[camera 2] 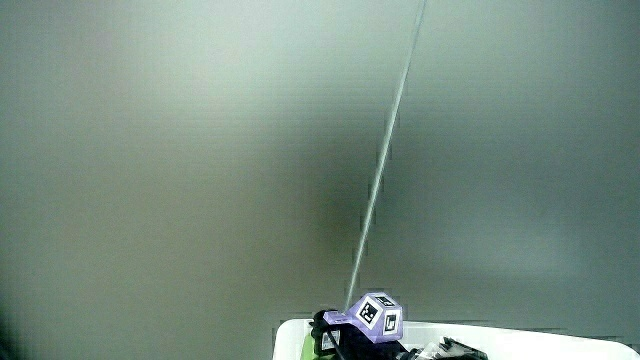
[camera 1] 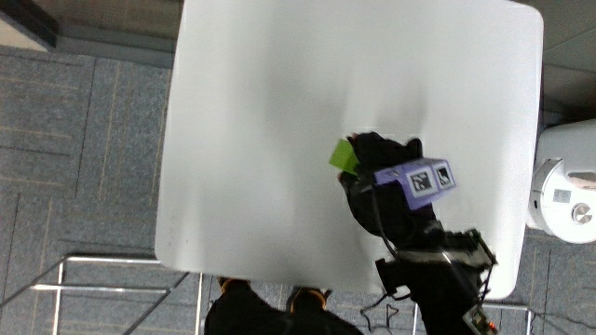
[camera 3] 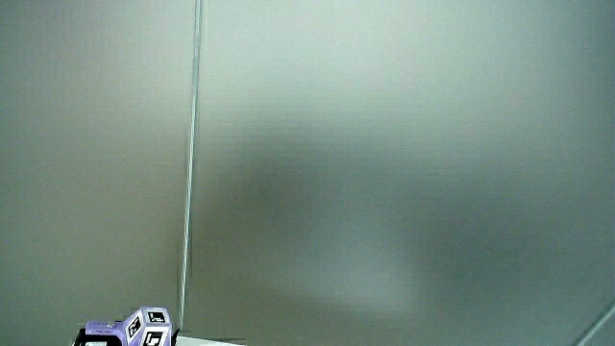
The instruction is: Place green brick
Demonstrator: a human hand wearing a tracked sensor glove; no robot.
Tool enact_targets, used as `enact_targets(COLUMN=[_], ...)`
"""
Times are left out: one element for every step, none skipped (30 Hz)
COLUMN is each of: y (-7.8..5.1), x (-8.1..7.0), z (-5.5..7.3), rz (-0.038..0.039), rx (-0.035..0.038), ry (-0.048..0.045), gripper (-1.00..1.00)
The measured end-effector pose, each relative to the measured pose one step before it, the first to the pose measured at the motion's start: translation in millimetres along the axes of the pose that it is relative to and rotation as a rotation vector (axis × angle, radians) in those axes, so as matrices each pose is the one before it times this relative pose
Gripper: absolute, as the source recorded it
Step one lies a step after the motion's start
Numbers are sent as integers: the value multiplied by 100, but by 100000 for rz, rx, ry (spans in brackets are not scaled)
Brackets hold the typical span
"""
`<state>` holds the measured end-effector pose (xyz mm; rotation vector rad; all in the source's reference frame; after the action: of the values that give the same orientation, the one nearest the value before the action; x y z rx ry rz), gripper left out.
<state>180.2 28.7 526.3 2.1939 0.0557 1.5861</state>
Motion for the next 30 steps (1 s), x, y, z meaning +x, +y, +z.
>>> enact_targets(y=[-352, -351, -350, -348, 92, -12, -154, -160, -207, -207, -206, -206, -204, -203, -201, -140, -135, 9, -73, -72, -71, -70, 47, 48, -49, -45, 28, 20, -75, 51], x=[559, 559, 560, 560, 1139, 1167, 61, 71, 5, 13, 20, 27, 33, 40, 46, -154, -164, 237, 286, 292, 298, 304, -10, -6, -106, -104, 201, 254, -433, 372], z=[127, 129, 132, 134, 184, 430, -176, -167, 7, 4, 1, -3, -7, -12, -17, -123, -115, -372, -313, -308, -302, -297, 132, 132, 280, 282, -205, -225, 334, -236], rz=[24, 24, 24, 24, 10001, 3482, 4246, 4246, -3423, -3423, -3423, -3423, -3423, -3423, -3423, 4254, 4254, 1558, -449, -449, -449, -449, -292, -292, -1533, -1533, -161, 630, 284, -391], rx=[1160, 1160, 1160, 1160, 1859, 845, 1588, 1588, -1074, -1074, -1074, -1074, -1074, -1074, -1074, 1786, 1786, -462, 30, 30, 30, 30, 598, 598, 2063, 2063, 140, -825, -241, -209], ry=[-346, -346, -346, -346, -2675, -23827, 9571, 9571, -7101, -7101, -7101, -7101, -7101, -7101, -7101, -3317, -3317, 1428, 1793, 1793, 1793, 1793, -3076, -3076, -582, -582, -974, -646, 1092, -208], gripper=[0, 0, 0, 0, 0, 0, 0, 0, 0, 0, 0, 0, 0, 0, 0, 0, 0, 0, 0, 0, 0, 0, 0, 0, 0, 0, 0, 0, 0, 0])
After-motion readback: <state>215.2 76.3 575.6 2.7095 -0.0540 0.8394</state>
